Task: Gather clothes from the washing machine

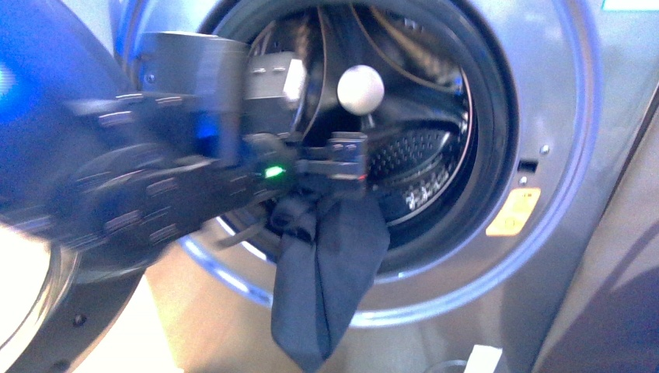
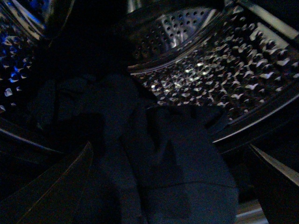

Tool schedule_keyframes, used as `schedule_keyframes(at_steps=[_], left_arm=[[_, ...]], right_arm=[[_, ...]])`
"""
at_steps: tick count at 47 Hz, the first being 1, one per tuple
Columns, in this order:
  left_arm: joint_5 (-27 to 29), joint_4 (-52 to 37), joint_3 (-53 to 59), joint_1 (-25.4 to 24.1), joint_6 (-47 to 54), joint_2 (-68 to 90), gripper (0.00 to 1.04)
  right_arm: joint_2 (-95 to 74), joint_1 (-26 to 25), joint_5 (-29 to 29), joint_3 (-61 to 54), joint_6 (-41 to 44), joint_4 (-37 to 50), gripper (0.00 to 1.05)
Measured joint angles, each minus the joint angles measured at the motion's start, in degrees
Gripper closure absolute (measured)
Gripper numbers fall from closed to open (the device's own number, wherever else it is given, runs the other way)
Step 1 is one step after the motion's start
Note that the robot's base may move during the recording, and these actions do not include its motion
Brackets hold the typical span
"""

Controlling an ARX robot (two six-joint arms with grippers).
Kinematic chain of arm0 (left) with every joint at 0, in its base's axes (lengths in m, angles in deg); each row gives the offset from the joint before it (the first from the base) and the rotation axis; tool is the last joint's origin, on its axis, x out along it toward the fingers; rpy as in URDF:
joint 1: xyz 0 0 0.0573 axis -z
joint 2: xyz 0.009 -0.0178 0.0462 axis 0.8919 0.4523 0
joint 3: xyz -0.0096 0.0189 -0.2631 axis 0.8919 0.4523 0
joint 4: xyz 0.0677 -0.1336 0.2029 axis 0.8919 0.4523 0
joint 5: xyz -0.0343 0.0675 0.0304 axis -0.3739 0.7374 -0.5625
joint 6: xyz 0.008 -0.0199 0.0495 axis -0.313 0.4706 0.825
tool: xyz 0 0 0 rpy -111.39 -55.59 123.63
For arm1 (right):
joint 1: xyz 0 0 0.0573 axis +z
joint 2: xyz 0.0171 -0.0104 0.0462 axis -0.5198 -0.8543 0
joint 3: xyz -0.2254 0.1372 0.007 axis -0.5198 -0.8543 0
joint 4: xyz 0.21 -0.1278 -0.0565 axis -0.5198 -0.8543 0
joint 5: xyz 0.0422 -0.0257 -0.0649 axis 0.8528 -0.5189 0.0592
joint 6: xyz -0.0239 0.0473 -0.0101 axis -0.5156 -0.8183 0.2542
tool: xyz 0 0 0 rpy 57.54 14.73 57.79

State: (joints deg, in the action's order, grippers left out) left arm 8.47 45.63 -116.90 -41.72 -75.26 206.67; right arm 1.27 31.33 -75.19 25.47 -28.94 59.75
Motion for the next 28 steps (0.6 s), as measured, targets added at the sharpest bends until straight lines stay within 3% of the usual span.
schedule_keyframes(at_steps=[17, 28], left_arm=[[9.75, 8.94, -11.41, -0.33, 3.89, 11.23, 0.06], [12.13, 11.26, -15.37, -0.26, 4.92, 14.08, 0.06]], right_arm=[[0.00, 0.00, 0.00, 0.00, 0.00, 0.00, 0.08], [0.00, 0.00, 0.00, 0.00, 0.00, 0.00, 0.08]])
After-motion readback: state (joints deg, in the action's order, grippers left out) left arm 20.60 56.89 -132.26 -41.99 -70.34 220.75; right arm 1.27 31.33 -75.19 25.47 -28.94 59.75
